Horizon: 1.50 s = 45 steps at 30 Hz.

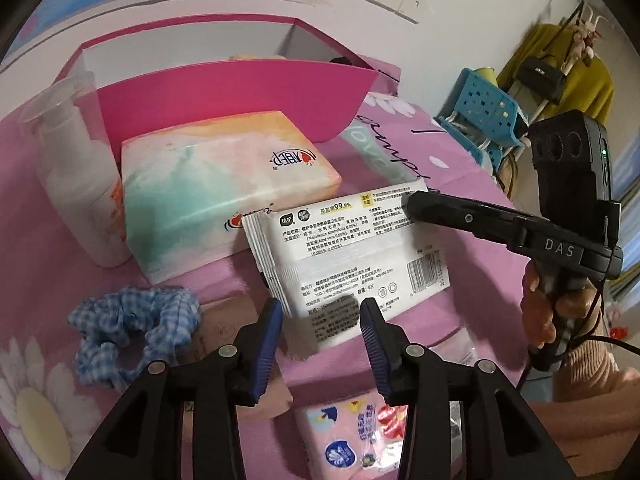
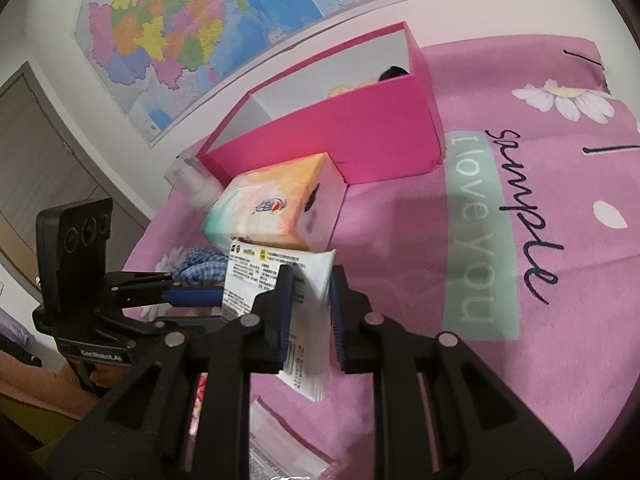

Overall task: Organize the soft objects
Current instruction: 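Grasp the white printed wipes packet with the right tool and lift it, then carry the white packet over the pink box and open the right tool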

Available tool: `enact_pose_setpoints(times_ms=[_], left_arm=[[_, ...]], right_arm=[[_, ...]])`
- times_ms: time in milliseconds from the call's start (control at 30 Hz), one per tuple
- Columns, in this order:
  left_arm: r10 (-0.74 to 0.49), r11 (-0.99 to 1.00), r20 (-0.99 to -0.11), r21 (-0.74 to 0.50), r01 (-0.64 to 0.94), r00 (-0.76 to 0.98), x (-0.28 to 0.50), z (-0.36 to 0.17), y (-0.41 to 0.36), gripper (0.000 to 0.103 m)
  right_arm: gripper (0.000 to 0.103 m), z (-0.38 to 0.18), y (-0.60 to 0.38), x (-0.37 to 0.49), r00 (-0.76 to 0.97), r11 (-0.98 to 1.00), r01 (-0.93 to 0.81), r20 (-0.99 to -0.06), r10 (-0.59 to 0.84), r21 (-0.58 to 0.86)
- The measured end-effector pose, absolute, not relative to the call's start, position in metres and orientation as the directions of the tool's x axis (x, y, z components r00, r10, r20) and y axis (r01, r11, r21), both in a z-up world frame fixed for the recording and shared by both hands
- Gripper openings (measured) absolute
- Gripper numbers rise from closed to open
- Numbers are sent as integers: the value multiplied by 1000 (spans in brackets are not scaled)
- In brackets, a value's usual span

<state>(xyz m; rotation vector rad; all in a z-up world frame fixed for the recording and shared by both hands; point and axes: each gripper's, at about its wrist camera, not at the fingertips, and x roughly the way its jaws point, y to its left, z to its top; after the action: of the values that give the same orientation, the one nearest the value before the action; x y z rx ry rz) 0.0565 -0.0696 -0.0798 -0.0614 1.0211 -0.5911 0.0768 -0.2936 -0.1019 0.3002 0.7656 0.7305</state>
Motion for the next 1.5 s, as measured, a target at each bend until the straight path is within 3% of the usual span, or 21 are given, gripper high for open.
enact_pose_setpoints(times_ms=[533, 1000, 1167, 1367, 1500], left_arm=[[-533, 829, -730, -351, 435, 427, 50, -55, -59, 35], [-463, 874, -664, -230, 429, 587, 114, 21, -55, 35], [-463, 874, -662, -231, 428, 590, 153, 31, -59, 35], [-437, 885, -676, -204, 419, 594, 186, 35, -75, 35], [-420, 894, -680, -195, 404, 601, 178, 28, -67, 35]], right_arm=[[19, -65, -291, 66, 527, 697, -528, -456, 717, 485], [19, 13, -280, 132, 615, 702, -575, -344, 710, 421], [18, 24, -276, 172, 621, 707, -557, -346, 703, 437], [15, 17, -259, 205, 638, 759, -524, -411, 651, 387], [15, 5, -268, 204, 608, 746, -512, -434, 664, 425]])
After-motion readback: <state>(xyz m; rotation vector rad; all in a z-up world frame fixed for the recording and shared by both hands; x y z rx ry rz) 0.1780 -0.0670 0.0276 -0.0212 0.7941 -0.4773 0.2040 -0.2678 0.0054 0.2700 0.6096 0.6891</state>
